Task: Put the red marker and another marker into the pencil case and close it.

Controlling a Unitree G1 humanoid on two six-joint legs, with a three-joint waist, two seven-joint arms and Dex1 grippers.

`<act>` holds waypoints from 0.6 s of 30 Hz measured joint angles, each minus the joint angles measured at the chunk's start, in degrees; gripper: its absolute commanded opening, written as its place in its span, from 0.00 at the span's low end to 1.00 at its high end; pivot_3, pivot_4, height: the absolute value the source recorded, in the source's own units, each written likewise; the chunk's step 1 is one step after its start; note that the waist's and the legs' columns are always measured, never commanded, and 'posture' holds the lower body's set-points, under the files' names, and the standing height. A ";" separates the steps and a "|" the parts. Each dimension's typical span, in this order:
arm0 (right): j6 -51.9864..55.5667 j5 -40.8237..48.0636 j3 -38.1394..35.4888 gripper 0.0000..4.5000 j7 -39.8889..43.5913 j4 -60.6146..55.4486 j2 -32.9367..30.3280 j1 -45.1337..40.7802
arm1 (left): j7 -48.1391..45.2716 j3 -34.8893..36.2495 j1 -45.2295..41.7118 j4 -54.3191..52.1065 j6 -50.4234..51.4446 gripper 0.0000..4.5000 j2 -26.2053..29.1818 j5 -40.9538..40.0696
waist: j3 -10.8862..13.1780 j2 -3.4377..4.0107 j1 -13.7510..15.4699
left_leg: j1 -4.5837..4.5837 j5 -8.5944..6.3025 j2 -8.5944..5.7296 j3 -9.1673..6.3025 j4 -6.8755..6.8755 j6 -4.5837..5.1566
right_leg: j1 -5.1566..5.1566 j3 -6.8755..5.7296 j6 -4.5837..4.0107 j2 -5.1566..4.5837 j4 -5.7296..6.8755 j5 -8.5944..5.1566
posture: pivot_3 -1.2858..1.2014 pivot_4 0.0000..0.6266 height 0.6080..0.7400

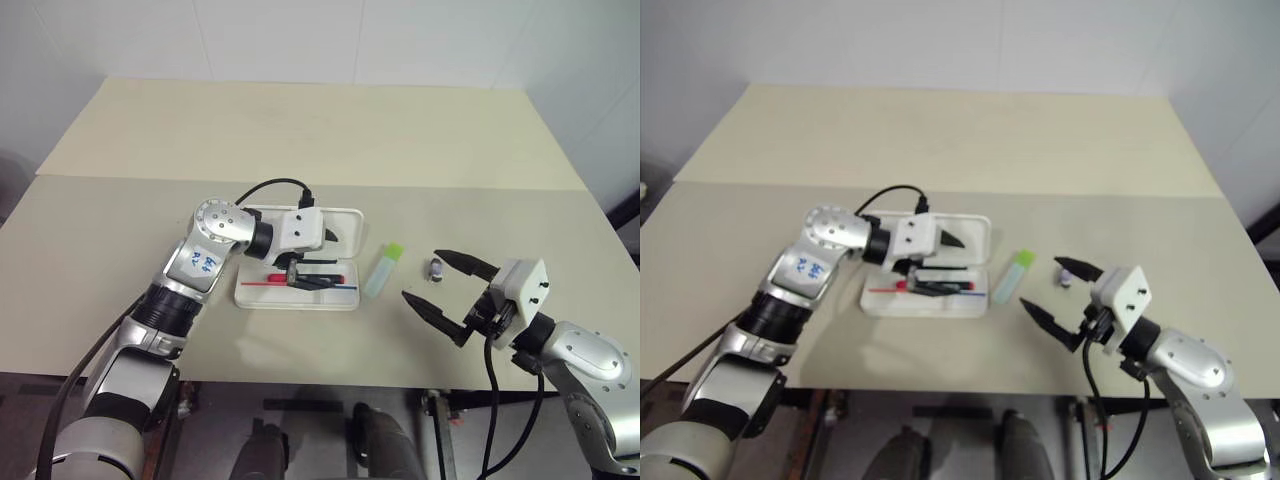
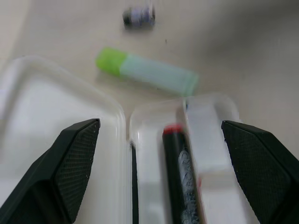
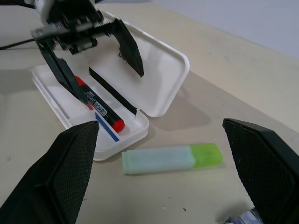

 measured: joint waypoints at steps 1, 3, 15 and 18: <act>0.61 -0.52 0.41 1.00 -1.25 0.00 0.55 -0.61 | -0.11 1.16 1.09 -2.07 0.71 0.99 0.07 -1.65 | 0.00 0.01 -0.04 | 0.02 0.00 0.00 0.00 -0.01 0.00 | 0.00 0.01 -0.01 0.00 0.01 0.00 | 0.52 0.24 1.00; 2.64 -1.48 1.29 1.00 -3.71 0.01 1.45 -2.08 | -0.07 3.87 3.85 -5.20 1.18 0.99 0.31 -4.86 | -0.01 0.02 -0.06 | 0.06 0.01 0.00 0.02 -0.01 -0.01 | 0.00 0.03 -0.02 0.00 0.04 -0.01 | 0.52 0.24 1.00; 15.69 -2.43 4.90 1.00 -12.99 -0.38 4.31 -6.06 | 5.83 18.98 22.15 -14.67 1.80 0.99 7.92 -13.31 | -0.01 0.03 0.01 | 0.19 0.02 0.01 0.01 -0.05 -0.04 | 0.05 0.06 -0.06 -0.01 0.11 -0.03 | 0.52 0.24 1.00; 18.19 -3.09 5.85 1.00 -14.81 -0.06 5.15 -8.38 | 7.42 22.30 23.34 -15.06 -0.15 0.99 6.48 -15.89 | -0.01 0.02 0.19 | 0.18 0.03 0.00 -0.02 -0.03 -0.05 | 0.08 0.04 -0.06 -0.02 0.05 -0.03 | 0.52 0.24 1.00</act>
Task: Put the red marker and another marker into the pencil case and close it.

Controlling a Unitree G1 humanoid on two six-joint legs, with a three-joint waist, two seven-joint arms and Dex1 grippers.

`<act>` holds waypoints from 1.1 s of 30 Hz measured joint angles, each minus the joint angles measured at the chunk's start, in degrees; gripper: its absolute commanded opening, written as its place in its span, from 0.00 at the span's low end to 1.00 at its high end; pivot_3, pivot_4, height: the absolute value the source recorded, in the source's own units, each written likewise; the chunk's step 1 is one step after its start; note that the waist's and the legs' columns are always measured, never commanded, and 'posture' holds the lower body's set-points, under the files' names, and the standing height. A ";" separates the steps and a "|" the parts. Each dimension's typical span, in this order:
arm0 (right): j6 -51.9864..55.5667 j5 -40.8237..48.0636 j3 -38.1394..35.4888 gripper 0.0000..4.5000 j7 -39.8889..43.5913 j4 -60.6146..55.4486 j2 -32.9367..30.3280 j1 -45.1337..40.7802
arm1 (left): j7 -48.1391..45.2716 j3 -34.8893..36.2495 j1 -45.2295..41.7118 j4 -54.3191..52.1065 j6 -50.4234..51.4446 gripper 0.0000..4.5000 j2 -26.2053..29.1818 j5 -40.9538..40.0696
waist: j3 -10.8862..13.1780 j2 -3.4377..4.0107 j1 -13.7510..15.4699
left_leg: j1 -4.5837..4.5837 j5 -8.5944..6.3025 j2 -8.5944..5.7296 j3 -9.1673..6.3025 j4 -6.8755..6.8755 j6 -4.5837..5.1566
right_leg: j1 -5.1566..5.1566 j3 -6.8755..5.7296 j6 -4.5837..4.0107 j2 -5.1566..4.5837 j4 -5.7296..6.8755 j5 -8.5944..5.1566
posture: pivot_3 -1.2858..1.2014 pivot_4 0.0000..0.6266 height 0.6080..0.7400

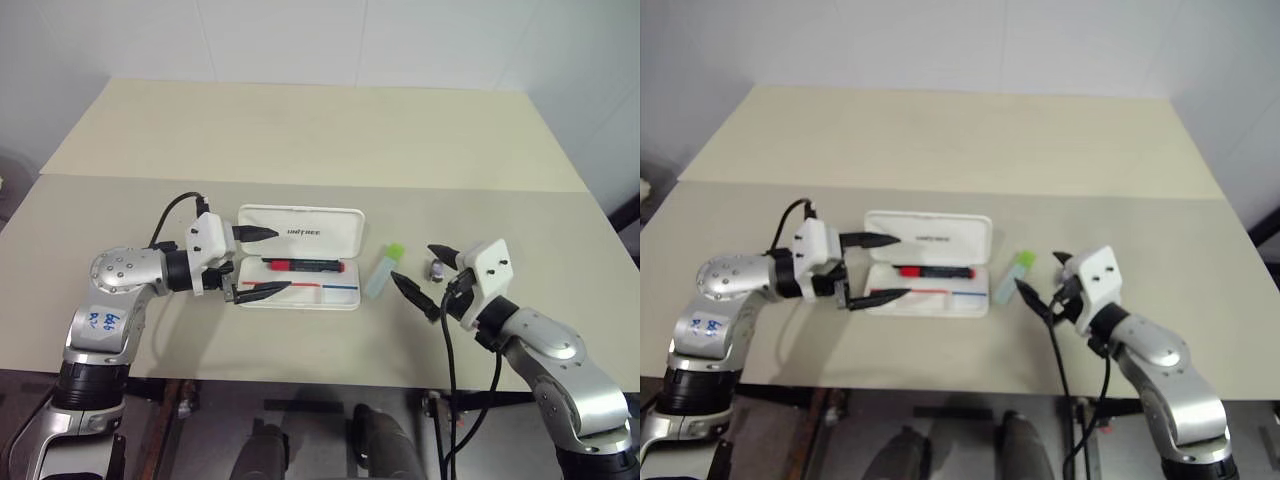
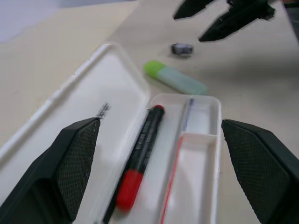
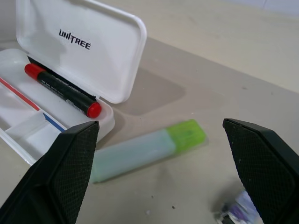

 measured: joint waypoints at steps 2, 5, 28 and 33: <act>1.52 -0.74 0.65 1.00 -1.08 0.85 0.10 -1.53 | -0.65 2.02 0.15 -1.11 -2.27 0.99 -1.62 -4.29 | 0.00 0.00 -0.08 | 0.00 0.00 0.00 0.01 -0.02 0.00 | 0.01 0.00 0.01 -0.01 0.00 0.01 | 0.52 0.24 1.00; 3.93 -1.15 1.77 1.00 -1.98 2.93 0.52 -3.19 | -1.40 3.76 1.47 -2.53 -2.95 0.99 -1.72 -8.31 | 0.00 0.00 -0.21 | 0.01 0.00 0.01 0.02 -0.11 0.00 | -0.01 0.00 0.00 0.00 -0.03 0.00 | 0.52 0.24 1.00; 32.83 -3.13 5.08 1.00 -18.15 3.30 13.55 -16.43 | -14.89 14.23 11.62 2.27 3.00 0.99 13.19 -22.34 | 0.01 0.03 -1.62 | -0.04 -0.01 0.06 -0.01 -0.31 0.00 | -0.25 -0.09 -0.21 0.02 0.05 -0.12 | 0.52 0.24 1.00; 34.56 -3.97 6.29 1.00 -19.26 3.96 14.63 -18.07 | -14.53 14.23 11.26 2.48 2.42 0.99 13.03 -22.24 | 0.01 0.03 -1.65 | -0.33 0.00 0.07 0.04 -0.29 -0.01 | -0.65 -0.08 -0.22 0.00 0.18 -0.12 | 0.52 0.24 1.00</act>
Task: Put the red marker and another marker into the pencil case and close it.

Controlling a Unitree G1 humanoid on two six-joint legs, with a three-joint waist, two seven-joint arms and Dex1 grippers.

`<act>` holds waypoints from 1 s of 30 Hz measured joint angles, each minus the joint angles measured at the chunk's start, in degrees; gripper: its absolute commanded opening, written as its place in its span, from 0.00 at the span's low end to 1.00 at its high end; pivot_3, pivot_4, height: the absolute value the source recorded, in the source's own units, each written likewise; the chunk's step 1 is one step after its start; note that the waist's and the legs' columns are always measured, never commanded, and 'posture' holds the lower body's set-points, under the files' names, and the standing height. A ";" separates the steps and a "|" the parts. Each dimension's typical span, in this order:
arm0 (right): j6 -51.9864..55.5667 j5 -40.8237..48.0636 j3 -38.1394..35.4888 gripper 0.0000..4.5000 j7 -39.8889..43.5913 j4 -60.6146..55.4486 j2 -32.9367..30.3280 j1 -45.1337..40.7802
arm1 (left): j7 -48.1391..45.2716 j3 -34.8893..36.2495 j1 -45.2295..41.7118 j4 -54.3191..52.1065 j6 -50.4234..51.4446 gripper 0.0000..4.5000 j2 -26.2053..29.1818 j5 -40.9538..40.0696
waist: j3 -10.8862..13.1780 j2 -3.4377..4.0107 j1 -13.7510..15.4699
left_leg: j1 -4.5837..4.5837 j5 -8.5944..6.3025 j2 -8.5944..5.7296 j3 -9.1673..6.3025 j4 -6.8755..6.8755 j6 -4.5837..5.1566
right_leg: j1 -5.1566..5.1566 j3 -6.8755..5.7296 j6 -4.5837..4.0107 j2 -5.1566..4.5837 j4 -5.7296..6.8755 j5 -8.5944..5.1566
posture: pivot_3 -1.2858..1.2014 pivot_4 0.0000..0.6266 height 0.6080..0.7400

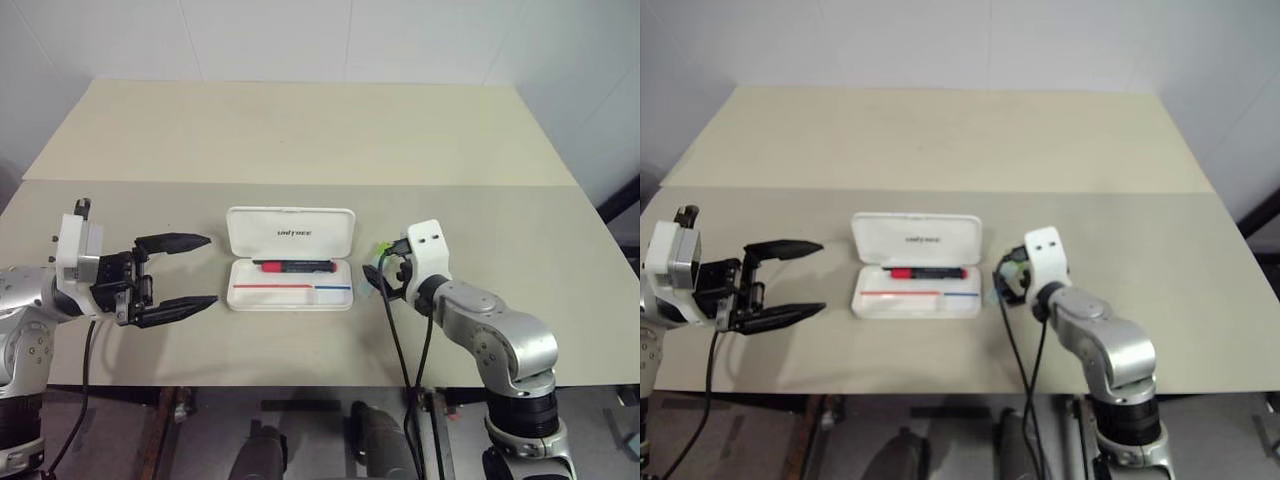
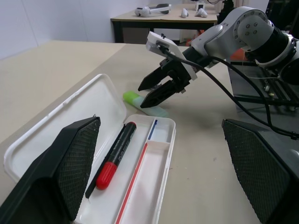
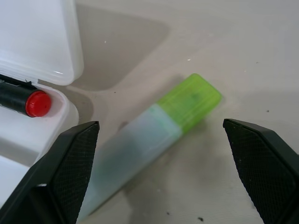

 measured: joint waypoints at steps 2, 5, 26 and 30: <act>0.72 -0.63 0.14 1.00 -0.04 0.54 -0.01 -0.69 | 0.30 0.00 0.01 -0.02 -0.17 0.99 -0.17 0.00 | 0.00 0.00 -0.03 | -0.20 0.01 0.00 0.00 0.04 -0.02 | -0.21 0.00 0.00 0.00 0.05 0.00 | 0.52 0.24 1.00; 1.16 -1.44 0.42 1.00 -0.07 1.44 -0.03 -1.53 | 0.48 0.00 0.05 -0.28 -0.65 0.99 -0.71 -0.02 | 0.00 0.00 -0.11 | -0.29 0.03 0.00 -0.01 0.04 -0.05 | -0.31 -0.01 0.00 0.00 0.04 0.00 | 0.52 0.24 1.00; 16.53 -5.95 0.95 0.96 -2.08 5.11 0.78 -10.61 | 3.14 1.95 2.65 -3.77 -1.45 1.00 -1.96 -0.61 | -0.43 -0.22 0.74 | -0.30 0.03 -0.07 -0.11 0.11 -0.06 | -0.17 -0.07 0.01 -0.06 -0.02 0.01 | 0.52 0.24 1.00; 17.38 -6.67 1.16 0.73 -2.43 5.31 0.84 -11.21 | 3.54 2.10 2.82 -3.99 -1.68 1.00 -2.17 -0.62 | -0.50 -0.26 1.36 | -0.29 0.03 -0.07 -0.10 0.12 -0.05 | -0.17 -0.08 0.01 -0.07 -0.03 0.01 | 0.52 0.24 1.00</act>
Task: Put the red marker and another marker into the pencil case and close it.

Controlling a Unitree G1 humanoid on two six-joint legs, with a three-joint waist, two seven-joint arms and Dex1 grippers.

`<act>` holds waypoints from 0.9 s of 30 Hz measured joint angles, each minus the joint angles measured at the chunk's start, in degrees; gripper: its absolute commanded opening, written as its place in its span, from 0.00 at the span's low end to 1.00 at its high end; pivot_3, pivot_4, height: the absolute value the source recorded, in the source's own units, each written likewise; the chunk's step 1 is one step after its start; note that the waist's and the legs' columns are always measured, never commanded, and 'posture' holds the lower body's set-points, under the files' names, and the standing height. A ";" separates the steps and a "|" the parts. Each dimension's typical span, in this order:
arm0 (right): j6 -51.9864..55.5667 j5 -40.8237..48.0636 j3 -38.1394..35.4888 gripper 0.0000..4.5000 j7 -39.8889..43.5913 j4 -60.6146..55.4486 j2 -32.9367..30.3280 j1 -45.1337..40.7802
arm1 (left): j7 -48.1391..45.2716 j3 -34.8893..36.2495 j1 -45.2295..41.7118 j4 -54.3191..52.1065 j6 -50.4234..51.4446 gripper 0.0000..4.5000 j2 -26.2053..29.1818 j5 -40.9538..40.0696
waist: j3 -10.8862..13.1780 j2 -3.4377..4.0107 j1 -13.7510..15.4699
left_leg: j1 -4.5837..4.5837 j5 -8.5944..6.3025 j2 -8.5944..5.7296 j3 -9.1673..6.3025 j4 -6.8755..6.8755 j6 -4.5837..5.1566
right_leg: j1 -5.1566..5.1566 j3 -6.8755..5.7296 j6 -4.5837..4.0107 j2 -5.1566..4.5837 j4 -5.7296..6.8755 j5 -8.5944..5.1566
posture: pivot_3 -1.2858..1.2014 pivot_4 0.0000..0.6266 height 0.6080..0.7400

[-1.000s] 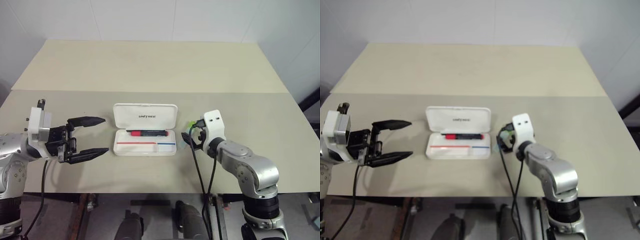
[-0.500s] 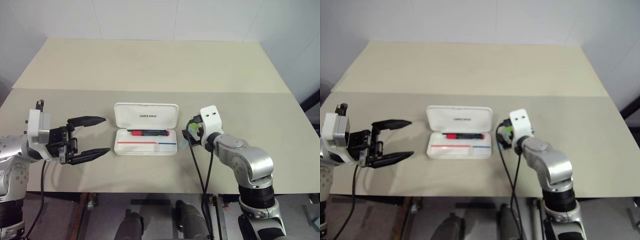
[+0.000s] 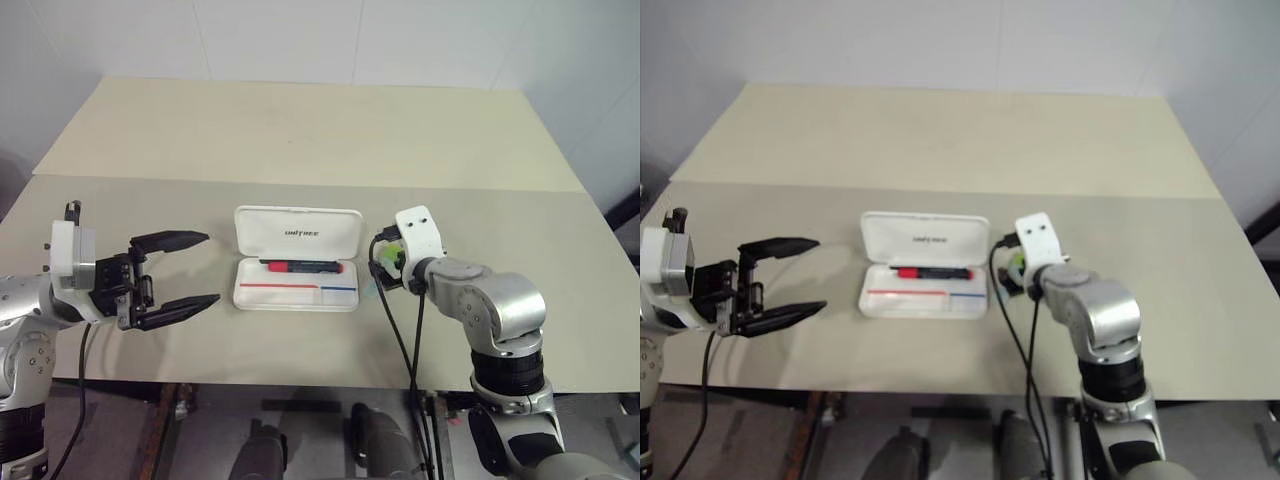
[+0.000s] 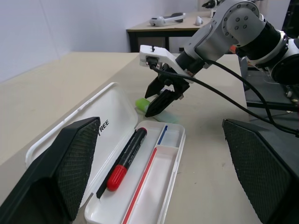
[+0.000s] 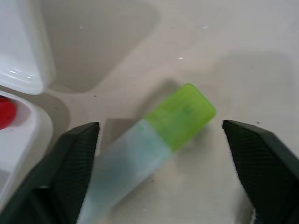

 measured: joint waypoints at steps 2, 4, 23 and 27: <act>0.33 -0.85 0.55 0.60 -0.37 -0.02 -0.07 -0.28 | 0.08 0.01 0.04 0.00 -0.07 1.00 0.00 0.00 | -0.15 -0.10 0.10 | 0.01 0.00 0.00 0.00 0.00 0.00 | 0.01 -0.01 0.00 0.01 0.01 0.00 | 0.52 0.24 1.00; 0.52 -1.21 1.01 0.49 -0.42 -0.04 -0.13 -0.46 | 0.15 0.02 0.05 -0.01 -0.10 1.00 0.00 0.00 | -0.26 -0.17 0.11 | 0.04 0.00 0.00 -0.01 0.00 0.00 | 0.05 -0.01 0.00 0.01 0.01 0.00 | 0.52 0.24 1.00; -16.03 -0.77 3.33 0.05 6.43 -2.38 -7.07 6.66 | 0.53 0.34 0.20 -0.09 -0.20 1.00 -0.01 0.00 | -0.25 -0.01 0.05 | -0.08 -0.02 -0.02 -0.09 -0.07 0.03 | 0.08 -0.13 0.03 -0.01 -0.23 0.01 | 0.52 0.24 1.00; -11.40 -0.94 0.66 0.28 5.66 -4.26 -6.62 5.80 | 0.44 0.30 -0.32 0.23 -0.59 1.00 -0.03 0.00 | -0.16 0.14 -0.16 | -0.06 -0.01 0.02 -0.02 -0.07 0.03 | 0.00 -0.10 0.04 0.00 -0.14 0.02 | 0.52 0.24 1.00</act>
